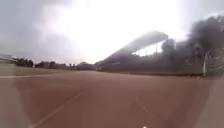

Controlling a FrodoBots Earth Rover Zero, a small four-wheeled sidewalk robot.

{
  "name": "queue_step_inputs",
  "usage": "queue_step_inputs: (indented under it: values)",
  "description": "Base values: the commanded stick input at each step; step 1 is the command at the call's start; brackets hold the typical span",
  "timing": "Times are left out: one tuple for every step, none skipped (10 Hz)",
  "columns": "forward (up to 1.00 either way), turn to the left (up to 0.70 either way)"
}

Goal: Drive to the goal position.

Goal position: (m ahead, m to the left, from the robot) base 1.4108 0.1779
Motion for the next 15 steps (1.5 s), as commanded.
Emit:
queue_step_inputs:
  values:
    - [0.70,0.00]
    - [0.70,0.00]
    - [0.70,0.00]
    - [0.70,0.00]
    - [0.70,0.00]
    - [0.70,0.00]
    - [0.70,0.00]
    - [0.70,0.00]
    - [0.70,0.00]
    - [0.70,0.00]
    - [0.70,0.00]
    - [0.70,0.00]
    - [0.70,0.00]
    - [0.70,0.00]
    - [0.70,0.00]
